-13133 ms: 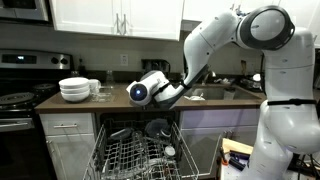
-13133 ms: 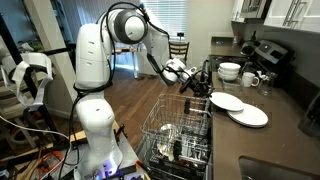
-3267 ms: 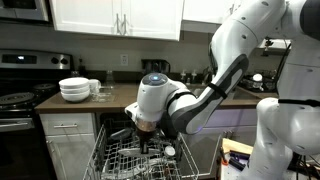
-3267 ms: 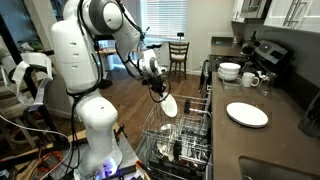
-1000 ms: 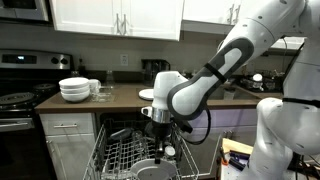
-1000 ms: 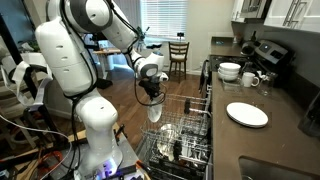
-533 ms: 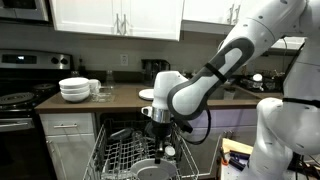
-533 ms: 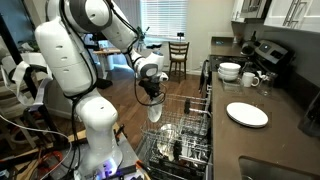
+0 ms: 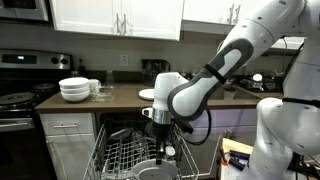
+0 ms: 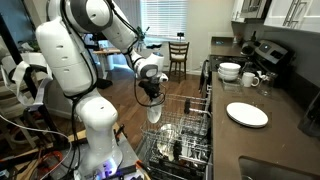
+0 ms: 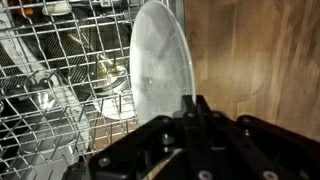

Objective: Put the plate in the dishwasher

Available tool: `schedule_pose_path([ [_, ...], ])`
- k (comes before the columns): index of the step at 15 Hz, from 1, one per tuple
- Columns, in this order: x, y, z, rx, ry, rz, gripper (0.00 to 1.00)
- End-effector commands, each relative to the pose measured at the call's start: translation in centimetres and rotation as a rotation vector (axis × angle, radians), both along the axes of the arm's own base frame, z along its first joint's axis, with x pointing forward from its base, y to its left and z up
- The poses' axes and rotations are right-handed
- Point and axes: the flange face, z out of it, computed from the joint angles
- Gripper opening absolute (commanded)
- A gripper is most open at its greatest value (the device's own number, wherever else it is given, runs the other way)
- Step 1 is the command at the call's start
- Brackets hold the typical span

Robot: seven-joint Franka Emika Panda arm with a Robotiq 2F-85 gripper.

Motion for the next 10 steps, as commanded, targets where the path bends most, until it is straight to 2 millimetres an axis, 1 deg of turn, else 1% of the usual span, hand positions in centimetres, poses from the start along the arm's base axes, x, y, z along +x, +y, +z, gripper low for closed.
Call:
schedule_pose_path([
  [1, -1.2, -0.6, -0.3, -0.003, 0.002, -0.027, 0.01],
  [6, -2.8, -2.1, -1.4, 0.004, 0.030, -0.059, 0.01],
  [10, -3.2, -2.6, -2.4, -0.024, 0.064, -0.015, 0.01],
])
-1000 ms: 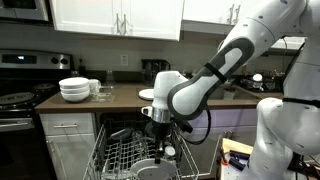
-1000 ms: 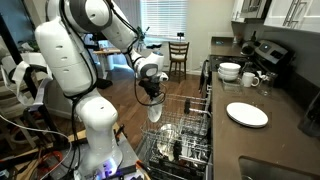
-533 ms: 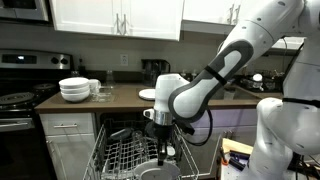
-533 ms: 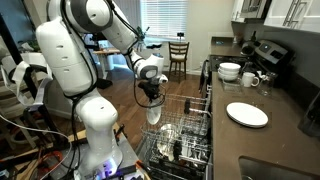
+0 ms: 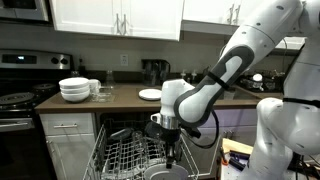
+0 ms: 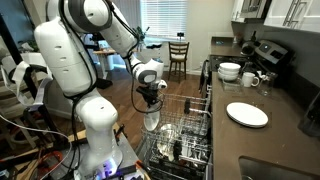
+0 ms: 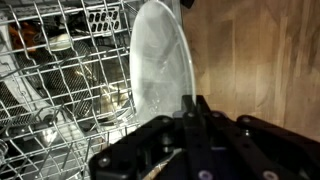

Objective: Put the plate in the dishwasher

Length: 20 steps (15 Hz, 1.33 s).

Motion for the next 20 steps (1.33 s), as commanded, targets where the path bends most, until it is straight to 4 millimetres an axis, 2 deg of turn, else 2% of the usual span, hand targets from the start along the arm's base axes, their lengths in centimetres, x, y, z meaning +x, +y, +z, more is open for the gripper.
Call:
schedule_pose_path([
  [1, -0.2, -0.1, -0.1, -0.003, 0.005, 0.003, 0.05],
  [6, -0.3, -0.2, -0.3, -0.006, 0.009, 0.003, 0.05],
  [7, -0.3, -0.1, -0.2, -0.009, 0.016, 0.034, 0.01],
  [13, -0.4, -0.9, -0.2, -0.035, 0.075, 0.183, 0.01],
  [20, 0.9, -1.3, -0.1, -0.035, 0.036, 0.268, 0.01],
])
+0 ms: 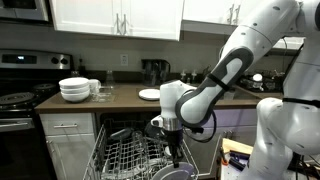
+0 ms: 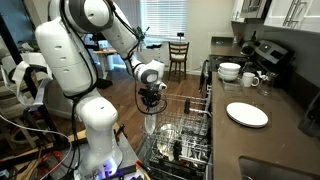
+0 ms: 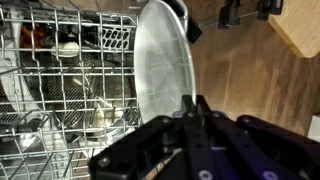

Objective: Put the plate in the dishwasher

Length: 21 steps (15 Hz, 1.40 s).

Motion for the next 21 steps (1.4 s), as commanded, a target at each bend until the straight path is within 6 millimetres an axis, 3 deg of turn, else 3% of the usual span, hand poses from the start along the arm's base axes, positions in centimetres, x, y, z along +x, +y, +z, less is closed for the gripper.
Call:
schedule_pose_path([
  [1, 1.7, -0.3, 0.5, 0.019, -0.035, 0.038, 0.01],
  [12, 4.7, 0.1, -2.3, 0.018, -0.041, 0.020, 0.01],
  [21, 5.7, -0.1, -5.1, 0.042, -0.018, -0.009, 0.01],
])
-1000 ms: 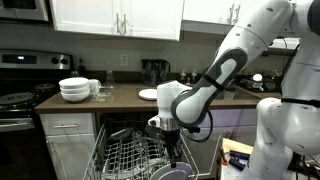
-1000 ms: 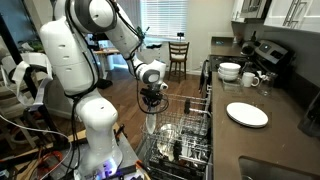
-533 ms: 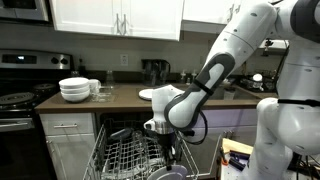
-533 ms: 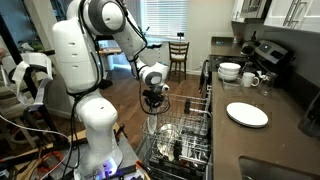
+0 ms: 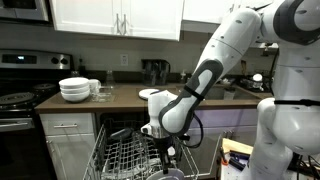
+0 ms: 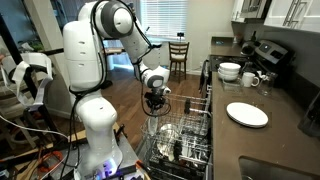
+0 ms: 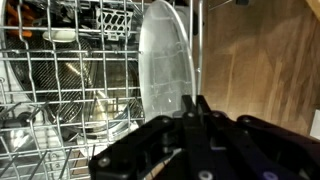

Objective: Put the plate in the dishwasher

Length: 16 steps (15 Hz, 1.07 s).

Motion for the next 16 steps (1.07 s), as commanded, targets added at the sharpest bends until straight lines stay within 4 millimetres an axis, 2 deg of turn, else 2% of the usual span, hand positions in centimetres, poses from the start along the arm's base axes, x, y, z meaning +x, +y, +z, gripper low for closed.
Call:
schedule_pose_path([
  [1, 1.5, -1.0, -0.7, 0.023, -0.038, 0.000, 0.01],
  [8, 1.5, -1.2, -2.9, 0.027, -0.023, -0.019, 0.01],
  [11, 1.7, -1.3, -3.1, 0.037, -0.003, -0.030, 0.01],
  [13, 1.7, -1.4, -3.0, 0.033, 0.004, -0.035, 0.32],
  [16, 1.9, -1.8, -2.6, 0.024, 0.018, -0.061, 0.50],
])
